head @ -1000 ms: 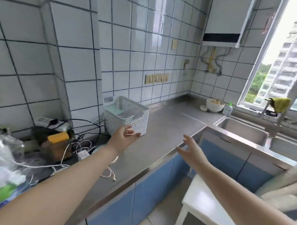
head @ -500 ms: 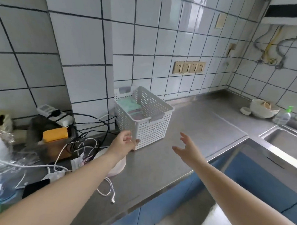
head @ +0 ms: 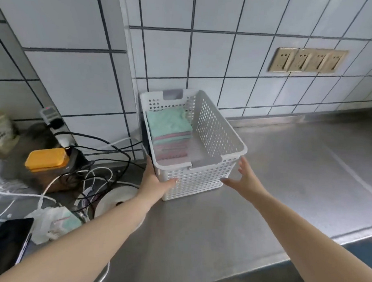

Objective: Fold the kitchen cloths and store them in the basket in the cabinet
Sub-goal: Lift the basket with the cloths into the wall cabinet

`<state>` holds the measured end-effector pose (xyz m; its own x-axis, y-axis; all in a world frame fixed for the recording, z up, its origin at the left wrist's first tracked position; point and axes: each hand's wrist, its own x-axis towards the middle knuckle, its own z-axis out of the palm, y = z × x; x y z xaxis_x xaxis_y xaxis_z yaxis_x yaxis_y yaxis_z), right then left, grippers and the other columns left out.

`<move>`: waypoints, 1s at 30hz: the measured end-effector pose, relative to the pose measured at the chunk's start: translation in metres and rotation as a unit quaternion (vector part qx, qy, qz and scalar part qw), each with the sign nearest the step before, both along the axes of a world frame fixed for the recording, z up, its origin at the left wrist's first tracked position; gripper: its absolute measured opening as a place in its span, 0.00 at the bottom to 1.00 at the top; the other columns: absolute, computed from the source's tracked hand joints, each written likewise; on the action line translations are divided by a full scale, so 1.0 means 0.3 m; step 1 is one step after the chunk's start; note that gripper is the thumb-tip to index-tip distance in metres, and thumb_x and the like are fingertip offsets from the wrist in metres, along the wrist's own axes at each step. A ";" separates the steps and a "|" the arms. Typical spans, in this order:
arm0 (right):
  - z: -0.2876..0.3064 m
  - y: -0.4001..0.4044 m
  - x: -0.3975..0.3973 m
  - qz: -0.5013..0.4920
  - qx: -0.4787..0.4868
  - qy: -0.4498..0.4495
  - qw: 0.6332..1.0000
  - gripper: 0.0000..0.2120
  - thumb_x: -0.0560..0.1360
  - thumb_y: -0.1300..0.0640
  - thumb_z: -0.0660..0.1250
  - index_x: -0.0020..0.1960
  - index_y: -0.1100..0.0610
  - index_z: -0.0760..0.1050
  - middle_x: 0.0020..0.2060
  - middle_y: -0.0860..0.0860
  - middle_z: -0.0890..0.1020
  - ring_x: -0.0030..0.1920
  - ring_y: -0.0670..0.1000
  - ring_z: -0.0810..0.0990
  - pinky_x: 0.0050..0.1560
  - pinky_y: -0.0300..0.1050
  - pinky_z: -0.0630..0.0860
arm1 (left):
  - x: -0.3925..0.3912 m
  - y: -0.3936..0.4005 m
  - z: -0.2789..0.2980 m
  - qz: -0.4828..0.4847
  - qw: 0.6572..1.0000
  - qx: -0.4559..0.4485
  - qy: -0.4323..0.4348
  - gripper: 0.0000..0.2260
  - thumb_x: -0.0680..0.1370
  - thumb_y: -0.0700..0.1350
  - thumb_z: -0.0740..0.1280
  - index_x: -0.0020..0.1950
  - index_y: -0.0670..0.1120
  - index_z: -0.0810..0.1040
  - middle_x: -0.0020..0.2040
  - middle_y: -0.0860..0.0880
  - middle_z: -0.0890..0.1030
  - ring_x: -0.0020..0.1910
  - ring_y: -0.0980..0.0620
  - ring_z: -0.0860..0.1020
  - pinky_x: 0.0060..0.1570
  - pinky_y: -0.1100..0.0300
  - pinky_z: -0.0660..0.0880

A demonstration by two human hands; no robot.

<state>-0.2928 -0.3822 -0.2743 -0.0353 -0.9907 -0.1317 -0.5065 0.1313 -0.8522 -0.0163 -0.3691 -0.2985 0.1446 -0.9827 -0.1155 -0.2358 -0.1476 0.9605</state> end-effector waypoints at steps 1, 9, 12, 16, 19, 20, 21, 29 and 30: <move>-0.013 -0.036 -0.006 0.013 -0.002 -0.020 1.000 0.44 0.66 0.53 0.77 0.73 0.49 0.55 0.66 0.40 0.66 0.70 0.46 0.64 0.64 0.42 0.63 | -0.004 -0.008 -0.017 0.002 1.000 0.011 0.004 0.36 0.63 0.47 0.79 0.66 0.57 0.65 0.60 0.60 0.74 0.60 0.58 0.73 0.58 0.62 0.67; -0.093 -0.162 -0.036 0.069 0.044 -0.104 0.991 0.29 0.67 0.59 0.75 0.63 0.48 0.67 0.55 0.43 0.79 0.57 0.39 0.76 0.58 0.41 0.72 | -0.013 -0.030 -0.043 0.007 0.999 0.028 0.023 0.36 0.61 0.43 0.81 0.65 0.50 0.70 0.60 0.55 0.78 0.61 0.56 0.75 0.64 0.56 0.70; -0.097 -0.166 -0.028 0.066 0.046 -0.122 0.989 0.23 0.68 0.59 0.76 0.57 0.45 0.70 0.51 0.43 0.82 0.53 0.40 0.80 0.53 0.38 0.73 | -0.015 -0.024 -0.036 0.006 0.999 0.028 0.023 0.34 0.62 0.42 0.80 0.65 0.49 0.71 0.59 0.55 0.78 0.60 0.57 0.76 0.63 0.58 0.70; -0.082 -0.157 -0.022 0.060 0.037 -0.157 0.985 0.20 0.68 0.60 0.75 0.56 0.48 0.73 0.51 0.42 0.83 0.55 0.41 0.80 0.54 0.39 0.74 | -0.007 -0.031 -0.006 -0.012 0.999 0.020 0.037 0.27 0.64 0.37 0.79 0.58 0.53 0.74 0.57 0.54 0.80 0.58 0.57 0.78 0.61 0.58 0.72; -0.061 -0.127 -0.016 0.057 0.031 -0.189 0.980 0.21 0.69 0.62 0.74 0.58 0.49 0.74 0.52 0.45 0.83 0.56 0.44 0.80 0.53 0.40 0.75 | 0.005 -0.028 0.022 -0.048 0.998 0.016 0.040 0.26 0.66 0.36 0.77 0.61 0.48 0.75 0.57 0.53 0.81 0.57 0.56 0.79 0.62 0.56 0.73; -0.053 -0.113 -0.014 0.059 0.028 -0.201 0.977 0.21 0.69 0.62 0.74 0.58 0.50 0.74 0.52 0.45 0.83 0.55 0.44 0.81 0.52 0.38 0.76 | 0.009 -0.023 0.028 -0.056 0.997 0.015 0.040 0.27 0.66 0.36 0.77 0.63 0.46 0.74 0.57 0.52 0.81 0.58 0.55 0.78 0.62 0.56 0.73; -0.042 -0.091 -0.012 0.057 0.023 -0.211 0.976 0.21 0.69 0.62 0.74 0.58 0.50 0.73 0.52 0.46 0.84 0.54 0.45 0.81 0.49 0.37 0.78 | 0.014 -0.016 0.038 -0.065 0.997 0.016 0.040 0.28 0.66 0.37 0.77 0.64 0.45 0.73 0.57 0.52 0.81 0.57 0.56 0.79 0.61 0.57 0.73; 0.037 0.148 0.014 -0.015 -0.010 -0.248 0.969 0.22 0.63 0.56 0.75 0.55 0.46 0.74 0.50 0.46 0.84 0.51 0.45 0.83 0.41 0.35 0.78 | 0.042 0.075 0.060 -0.139 0.988 0.016 0.058 0.38 0.64 0.49 0.79 0.69 0.53 0.64 0.57 0.58 0.80 0.57 0.59 0.79 0.60 0.57 0.73; 0.051 0.197 0.020 -0.031 -0.019 -0.247 0.968 0.22 0.63 0.56 0.75 0.55 0.46 0.74 0.50 0.46 0.84 0.51 0.45 0.83 0.41 0.35 0.79 | 0.046 0.097 0.065 -0.155 0.986 0.011 0.065 0.38 0.63 0.51 0.78 0.69 0.56 0.64 0.57 0.59 0.80 0.57 0.59 0.78 0.59 0.58 0.73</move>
